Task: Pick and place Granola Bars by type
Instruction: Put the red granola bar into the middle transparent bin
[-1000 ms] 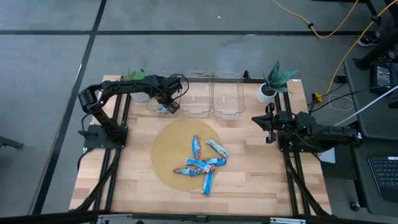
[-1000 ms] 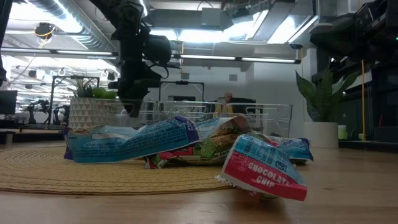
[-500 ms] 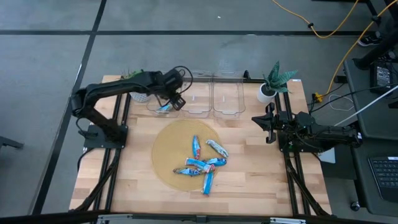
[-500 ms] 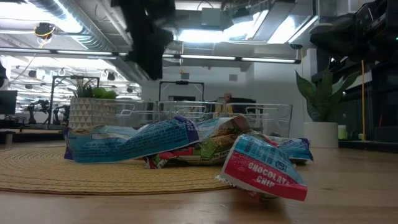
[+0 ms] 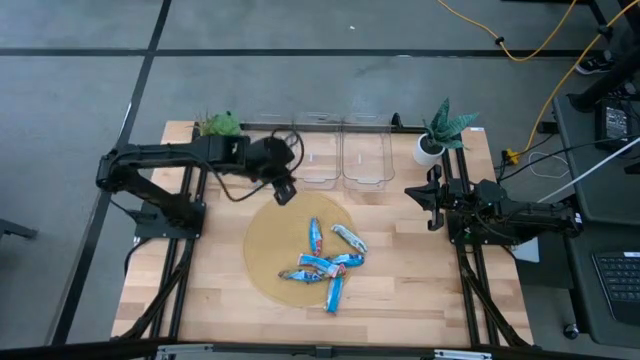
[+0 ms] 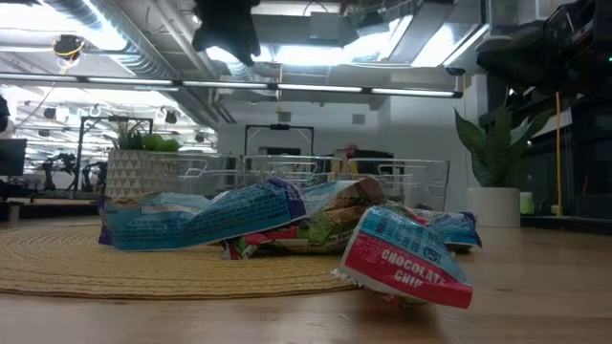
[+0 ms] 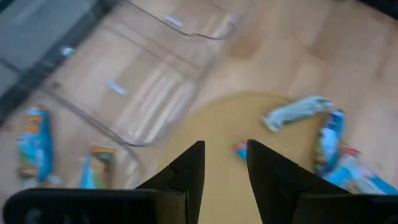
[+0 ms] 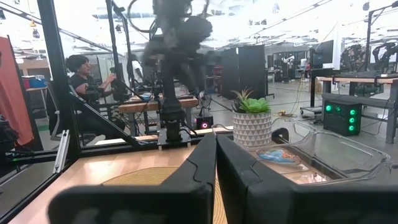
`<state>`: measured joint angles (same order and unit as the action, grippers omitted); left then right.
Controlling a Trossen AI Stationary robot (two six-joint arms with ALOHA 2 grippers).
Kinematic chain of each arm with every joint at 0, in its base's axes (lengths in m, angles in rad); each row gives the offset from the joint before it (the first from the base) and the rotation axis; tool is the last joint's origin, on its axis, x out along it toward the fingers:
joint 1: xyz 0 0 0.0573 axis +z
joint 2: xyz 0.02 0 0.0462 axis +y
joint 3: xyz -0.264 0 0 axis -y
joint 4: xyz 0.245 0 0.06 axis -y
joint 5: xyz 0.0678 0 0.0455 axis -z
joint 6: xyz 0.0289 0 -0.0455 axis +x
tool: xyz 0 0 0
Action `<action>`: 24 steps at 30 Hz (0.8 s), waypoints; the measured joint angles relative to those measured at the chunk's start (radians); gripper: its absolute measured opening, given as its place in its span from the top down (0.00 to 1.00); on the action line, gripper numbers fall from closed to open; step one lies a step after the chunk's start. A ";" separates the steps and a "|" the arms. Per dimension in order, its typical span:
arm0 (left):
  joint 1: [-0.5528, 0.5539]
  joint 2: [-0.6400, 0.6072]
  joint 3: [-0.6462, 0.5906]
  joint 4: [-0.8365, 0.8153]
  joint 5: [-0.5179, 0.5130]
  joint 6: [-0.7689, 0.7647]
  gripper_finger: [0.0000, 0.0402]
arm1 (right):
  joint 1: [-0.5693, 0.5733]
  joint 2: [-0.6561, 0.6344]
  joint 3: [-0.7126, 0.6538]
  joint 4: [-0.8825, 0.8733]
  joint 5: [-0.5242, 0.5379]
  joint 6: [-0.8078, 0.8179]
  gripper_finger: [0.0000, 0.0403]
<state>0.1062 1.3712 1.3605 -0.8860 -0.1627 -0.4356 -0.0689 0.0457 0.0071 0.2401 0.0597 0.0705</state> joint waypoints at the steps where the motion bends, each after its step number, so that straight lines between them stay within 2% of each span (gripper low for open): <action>1: -0.021 0.000 0.000 0.000 0.000 -0.012 0.73 | 0.000 0.000 0.000 0.000 0.000 0.000 0.96; 9: -0.168 0.014 -0.004 0.016 0.000 -0.086 0.72 | 0.000 0.000 0.000 0.000 0.000 0.000 0.96; 13: -0.225 0.039 -0.025 0.082 0.011 -0.145 0.72 | 0.000 0.000 0.000 0.001 0.000 0.000 0.96; 24: -0.296 0.242 -0.028 0.193 0.078 -0.240 0.71 | 0.000 0.000 0.000 0.002 -0.001 0.003 0.96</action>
<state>-0.1898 1.6137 1.3323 -0.6928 -0.0852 -0.6759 -0.0692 0.0456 0.0071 0.2420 0.0589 0.0734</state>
